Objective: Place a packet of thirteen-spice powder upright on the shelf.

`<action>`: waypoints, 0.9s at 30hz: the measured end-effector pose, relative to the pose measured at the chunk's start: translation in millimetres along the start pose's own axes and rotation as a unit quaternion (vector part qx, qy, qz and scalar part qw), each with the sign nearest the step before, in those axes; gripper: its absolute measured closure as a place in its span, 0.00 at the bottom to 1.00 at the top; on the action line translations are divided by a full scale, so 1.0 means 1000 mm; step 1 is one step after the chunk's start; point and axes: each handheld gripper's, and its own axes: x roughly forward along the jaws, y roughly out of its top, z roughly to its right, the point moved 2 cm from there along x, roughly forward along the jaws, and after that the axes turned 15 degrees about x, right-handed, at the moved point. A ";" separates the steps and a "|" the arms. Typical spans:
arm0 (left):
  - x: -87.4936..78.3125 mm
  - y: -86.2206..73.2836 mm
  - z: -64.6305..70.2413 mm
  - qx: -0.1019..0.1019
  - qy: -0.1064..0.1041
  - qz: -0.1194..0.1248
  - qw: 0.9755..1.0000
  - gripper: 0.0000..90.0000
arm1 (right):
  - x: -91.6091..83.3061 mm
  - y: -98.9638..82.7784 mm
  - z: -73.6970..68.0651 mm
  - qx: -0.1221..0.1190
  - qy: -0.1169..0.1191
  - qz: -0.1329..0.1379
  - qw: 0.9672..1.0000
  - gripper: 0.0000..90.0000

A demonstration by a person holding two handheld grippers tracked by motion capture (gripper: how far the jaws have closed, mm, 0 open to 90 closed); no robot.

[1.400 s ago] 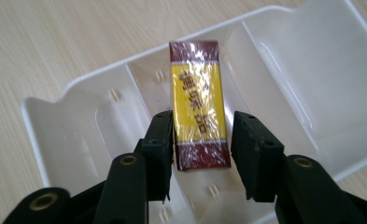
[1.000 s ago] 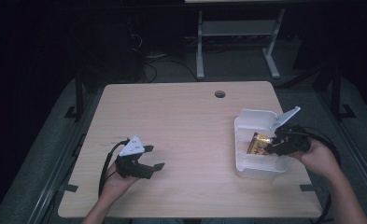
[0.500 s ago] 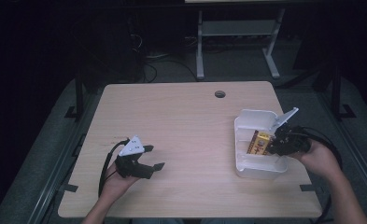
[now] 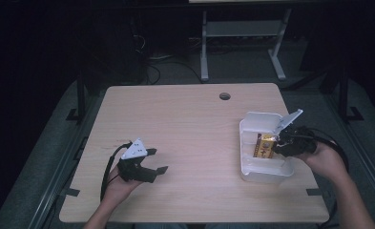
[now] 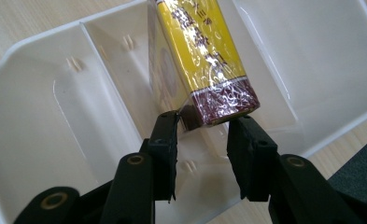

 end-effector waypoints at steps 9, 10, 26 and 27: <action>0.001 0.000 0.000 0.002 -0.002 -0.001 1.000 0.25 | -0.002 -0.005 0.002 0.014 0.009 0.011 1.000 0.68; 0.001 0.000 0.000 0.002 -0.002 -0.001 1.000 0.25 | -0.002 -0.006 0.002 0.016 0.011 0.013 1.000 0.67; 0.000 -0.001 -0.001 -0.001 0.000 -0.001 1.000 0.25 | -0.020 -0.010 0.000 0.026 0.034 0.059 0.997 0.60; 0.000 -0.001 -0.001 -0.001 0.000 -0.001 1.000 0.25 | -0.020 -0.010 0.000 0.026 0.034 0.059 0.997 0.60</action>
